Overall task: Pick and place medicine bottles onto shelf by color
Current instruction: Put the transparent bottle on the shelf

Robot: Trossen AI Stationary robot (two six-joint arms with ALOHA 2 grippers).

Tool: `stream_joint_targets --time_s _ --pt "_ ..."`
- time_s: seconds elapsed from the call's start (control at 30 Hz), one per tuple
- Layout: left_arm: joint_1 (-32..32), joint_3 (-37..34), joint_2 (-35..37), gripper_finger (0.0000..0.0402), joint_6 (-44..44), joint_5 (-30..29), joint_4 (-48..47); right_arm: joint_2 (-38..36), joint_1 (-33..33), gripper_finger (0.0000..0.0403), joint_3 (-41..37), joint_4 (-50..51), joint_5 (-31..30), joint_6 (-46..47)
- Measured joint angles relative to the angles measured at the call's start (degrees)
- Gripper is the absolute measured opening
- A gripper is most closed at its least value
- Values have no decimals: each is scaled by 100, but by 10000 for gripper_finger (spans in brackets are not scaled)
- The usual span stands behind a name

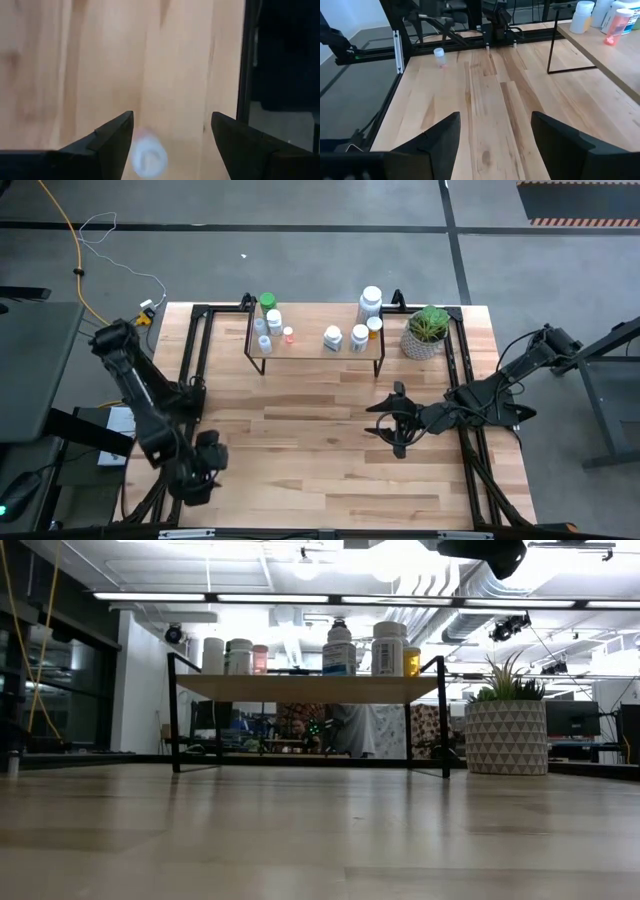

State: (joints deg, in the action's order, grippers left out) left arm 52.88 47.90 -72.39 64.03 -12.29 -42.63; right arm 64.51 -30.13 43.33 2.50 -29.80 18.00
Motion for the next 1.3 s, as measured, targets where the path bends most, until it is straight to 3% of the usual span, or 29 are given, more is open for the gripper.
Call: stream_joint_targets --time_s 0.23,0.43,0.77,1.1,1.3 --pt "470 0 -504 246 769 4 -281 2 0 236 4 26 0 -9" --pt "476 0 -928 235 687 414 -403 2 0 236 9 67 0 -9" --pt "477 0 -1301 225 596 465 -433 4 0 236 9 157 0 -9" --pt "380 5 -1296 124 427 582 -476 4 0 236 9 157 2 -52" --pt "-286 590 -1288 123 -522 491 -1157 4 0 236 9 179 0 -55"
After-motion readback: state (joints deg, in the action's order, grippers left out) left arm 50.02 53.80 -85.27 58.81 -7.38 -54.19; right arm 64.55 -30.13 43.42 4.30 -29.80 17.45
